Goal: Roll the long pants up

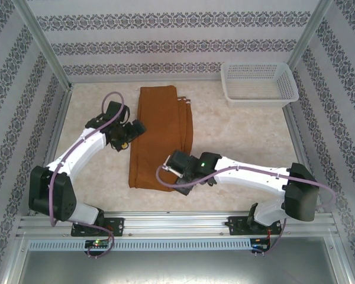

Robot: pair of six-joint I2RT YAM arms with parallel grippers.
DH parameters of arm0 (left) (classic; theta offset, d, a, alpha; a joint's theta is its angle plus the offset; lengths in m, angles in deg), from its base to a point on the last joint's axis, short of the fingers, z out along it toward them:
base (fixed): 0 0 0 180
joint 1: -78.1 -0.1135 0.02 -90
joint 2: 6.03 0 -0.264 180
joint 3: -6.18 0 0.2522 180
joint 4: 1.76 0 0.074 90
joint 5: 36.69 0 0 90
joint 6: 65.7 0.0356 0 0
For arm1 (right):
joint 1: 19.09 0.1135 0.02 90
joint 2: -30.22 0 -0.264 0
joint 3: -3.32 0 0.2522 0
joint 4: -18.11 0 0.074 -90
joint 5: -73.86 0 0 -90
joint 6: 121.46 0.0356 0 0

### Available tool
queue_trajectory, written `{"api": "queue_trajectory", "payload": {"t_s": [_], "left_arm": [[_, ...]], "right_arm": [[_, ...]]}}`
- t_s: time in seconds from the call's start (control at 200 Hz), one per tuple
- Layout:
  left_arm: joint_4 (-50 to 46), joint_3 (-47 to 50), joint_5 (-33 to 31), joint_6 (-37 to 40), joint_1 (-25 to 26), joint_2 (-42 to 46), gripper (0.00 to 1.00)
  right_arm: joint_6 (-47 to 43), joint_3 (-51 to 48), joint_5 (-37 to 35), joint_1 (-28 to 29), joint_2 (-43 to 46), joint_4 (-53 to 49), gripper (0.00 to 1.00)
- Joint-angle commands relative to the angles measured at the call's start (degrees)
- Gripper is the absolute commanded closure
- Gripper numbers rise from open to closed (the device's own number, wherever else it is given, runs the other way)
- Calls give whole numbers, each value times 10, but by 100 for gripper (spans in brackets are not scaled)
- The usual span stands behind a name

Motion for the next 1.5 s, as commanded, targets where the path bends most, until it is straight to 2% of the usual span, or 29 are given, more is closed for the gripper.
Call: {"api": "queue_trajectory", "payload": {"t_s": [0.0,0.195,0.23,0.265,0.285,0.3,0.32,0.335,0.35,0.365,0.375,0.385,0.505,0.63,0.764,0.939,1.104,1.254,1.494], "left_arm": [[19,27,-6,-42,19,57,8],[13,143,-61,-186,103,193,6],[15,160,-68,-208,121,213,7],[16,172,-75,-228,138,229,11],[18,177,-79,-238,147,236,18],[21,181,-83,-245,153,240,25],[25,184,-87,-254,161,246,42],[29,186,-91,-260,167,249,59],[31,188,-98,-265,173,251,70],[31,188,-104,-270,178,253,87],[31,188,-108,-274,182,252,96],[31,188,-113,-277,185,252,100],[40,196,-137,-312,208,231,100],[74,219,-163,-343,233,203,100],[105,225,-168,-363,243,162,100],[77,215,-173,-368,258,120,100],[77,277,-173,-382,263,123,100],[74,346,-202,-387,264,144,100],[59,363,-248,-382,263,146,100]], "right_arm": [[-36,-12,-85,29,8,20,15],[-55,-4,-111,55,-20,22,15],[-53,-1,-111,54,-22,25,18],[-53,4,-105,53,-22,30,25],[-52,6,-103,50,-21,34,31],[-49,9,-100,48,-21,37,40],[-46,14,-97,44,-21,41,56],[-42,18,-93,39,-21,45,68],[-39,21,-89,35,-21,49,78],[-38,24,-85,30,-21,54,87],[-36,26,-82,27,-21,58,91],[-35,28,-80,24,-21,62,100],[36,46,-7,-25,-26,112,100],[113,35,32,-37,-43,175,100],[183,25,47,-41,-78,208,100],[250,-19,46,-47,-112,212,100],[294,-115,35,-67,-94,243,100],[317,-188,40,-97,-77,283,100],[317,-186,55,-109,-113,305,100]]}}
